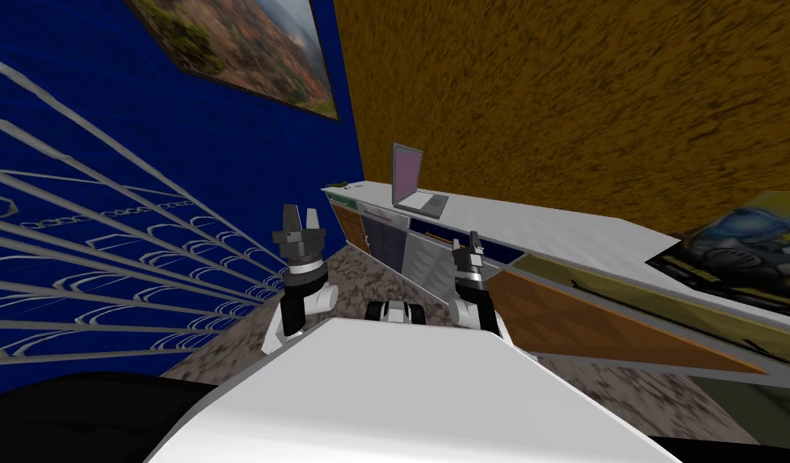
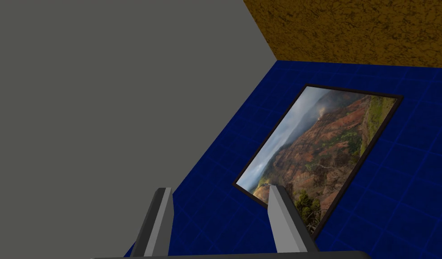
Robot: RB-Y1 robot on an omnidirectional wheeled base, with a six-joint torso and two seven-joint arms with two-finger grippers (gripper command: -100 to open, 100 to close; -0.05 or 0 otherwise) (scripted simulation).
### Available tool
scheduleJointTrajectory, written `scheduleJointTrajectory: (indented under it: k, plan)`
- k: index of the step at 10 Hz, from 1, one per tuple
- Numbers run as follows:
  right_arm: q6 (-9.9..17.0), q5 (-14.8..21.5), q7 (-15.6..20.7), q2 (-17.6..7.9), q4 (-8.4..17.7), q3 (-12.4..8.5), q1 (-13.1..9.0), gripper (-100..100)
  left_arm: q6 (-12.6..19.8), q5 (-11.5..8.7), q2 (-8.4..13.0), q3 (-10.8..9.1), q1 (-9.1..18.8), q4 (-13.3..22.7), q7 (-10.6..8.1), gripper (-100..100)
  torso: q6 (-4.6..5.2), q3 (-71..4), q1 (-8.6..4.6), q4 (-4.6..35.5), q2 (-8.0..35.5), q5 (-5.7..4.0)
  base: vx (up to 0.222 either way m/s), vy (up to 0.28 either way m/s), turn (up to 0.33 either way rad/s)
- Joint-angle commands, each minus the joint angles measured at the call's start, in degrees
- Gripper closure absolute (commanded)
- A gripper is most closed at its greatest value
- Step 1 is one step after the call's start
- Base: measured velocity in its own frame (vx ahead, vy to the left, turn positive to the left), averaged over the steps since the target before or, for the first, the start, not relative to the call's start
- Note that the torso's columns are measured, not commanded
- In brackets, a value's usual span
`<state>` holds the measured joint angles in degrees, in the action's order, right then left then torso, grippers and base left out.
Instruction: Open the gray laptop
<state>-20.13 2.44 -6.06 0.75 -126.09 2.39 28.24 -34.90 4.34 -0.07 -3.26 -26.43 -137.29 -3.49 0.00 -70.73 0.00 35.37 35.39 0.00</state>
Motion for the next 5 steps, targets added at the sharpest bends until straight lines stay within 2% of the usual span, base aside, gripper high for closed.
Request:
scheduleJointTrajectory:
  k: [1, 2, 5]
  plan:
    - [0.1, 0.5, 0.2, -1.7, -0.3, -0.9, 0.3, -100, 0.0, 0.0, 0.0, 0.00, 0.0, 0.0, 0.00, 0, 0.00, -8.5, 0.00, 4.2, 4.2, 0.00, 0.012, 0.028, 0.008]
    - [0.3, 1.0, 0.4, -3.0, -0.6, -1.7, 0.5, -100, 0.0, 0.0, 0.0, 0.00, 0.0, 0.0, 0.00, 0, 0.00, -12.4, 0.08, 6.1, 6.1, 0.02, 0.020, 0.071, 0.009]
    - [0.9, 3.5, 1.6, -6.9, -1.8, -5.6, 1.7, -100, 0.0, 0.0, 0.0, 0.01, 0.0, 0.0, 0.00, 0, 0.00, -13.9, 0.14, 6.9, 6.9, 0.04, 0.030, 0.115, 0.010]
